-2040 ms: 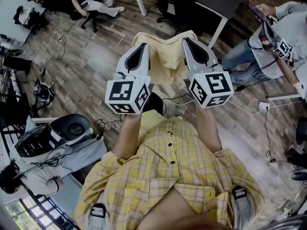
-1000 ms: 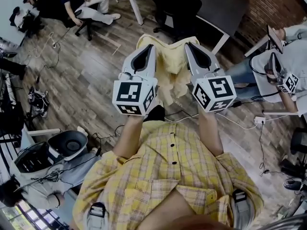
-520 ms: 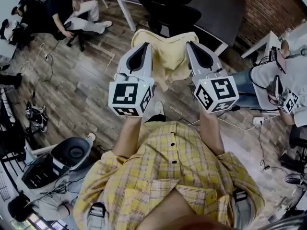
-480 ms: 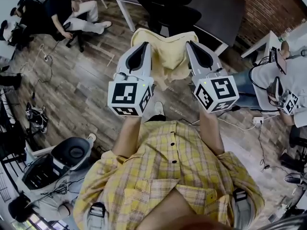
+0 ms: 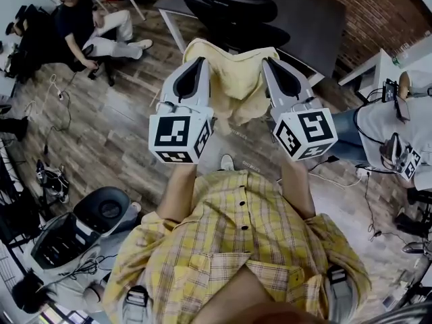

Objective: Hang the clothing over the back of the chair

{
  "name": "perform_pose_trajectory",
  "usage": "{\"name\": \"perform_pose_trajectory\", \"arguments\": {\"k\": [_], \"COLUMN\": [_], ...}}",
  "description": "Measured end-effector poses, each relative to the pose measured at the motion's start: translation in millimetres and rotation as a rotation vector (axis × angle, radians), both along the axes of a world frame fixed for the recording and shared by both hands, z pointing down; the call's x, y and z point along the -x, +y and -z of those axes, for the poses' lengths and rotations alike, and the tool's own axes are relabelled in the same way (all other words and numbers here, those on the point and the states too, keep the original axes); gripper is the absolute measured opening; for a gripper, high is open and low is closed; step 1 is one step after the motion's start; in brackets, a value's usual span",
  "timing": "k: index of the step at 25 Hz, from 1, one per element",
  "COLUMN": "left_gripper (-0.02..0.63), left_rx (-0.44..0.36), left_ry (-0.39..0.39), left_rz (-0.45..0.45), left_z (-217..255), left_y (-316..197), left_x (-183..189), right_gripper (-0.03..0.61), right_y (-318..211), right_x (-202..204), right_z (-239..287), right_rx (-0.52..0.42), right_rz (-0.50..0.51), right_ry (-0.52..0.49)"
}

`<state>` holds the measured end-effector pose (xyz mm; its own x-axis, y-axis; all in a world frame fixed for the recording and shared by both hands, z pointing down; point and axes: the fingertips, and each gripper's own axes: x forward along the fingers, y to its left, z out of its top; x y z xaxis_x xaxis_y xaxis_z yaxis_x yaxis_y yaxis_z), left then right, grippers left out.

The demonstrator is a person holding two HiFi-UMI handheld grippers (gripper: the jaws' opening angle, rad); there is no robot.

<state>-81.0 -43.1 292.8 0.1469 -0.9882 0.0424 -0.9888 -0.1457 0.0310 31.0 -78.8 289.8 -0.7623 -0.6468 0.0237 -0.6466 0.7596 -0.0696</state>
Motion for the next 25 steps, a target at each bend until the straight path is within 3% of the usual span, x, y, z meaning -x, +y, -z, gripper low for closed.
{"name": "perform_pose_trajectory", "arguments": {"k": [8,25], "left_gripper": [0.002,0.002], "left_rx": [-0.009,-0.027], "left_ry": [0.003,-0.008], "left_rz": [-0.044,-0.048], "left_z": [0.2,5.9], "left_y": [-33.6,-63.3], "left_x": [40.7,35.0], "right_gripper": [0.011,0.011], "right_y": [-32.0,-60.1], "right_x": [35.7,29.7], "right_z": [4.0,12.0], "right_rx": [-0.011,-0.044], "right_rz": [-0.043,-0.043], "right_ry": [0.015,0.031]}}
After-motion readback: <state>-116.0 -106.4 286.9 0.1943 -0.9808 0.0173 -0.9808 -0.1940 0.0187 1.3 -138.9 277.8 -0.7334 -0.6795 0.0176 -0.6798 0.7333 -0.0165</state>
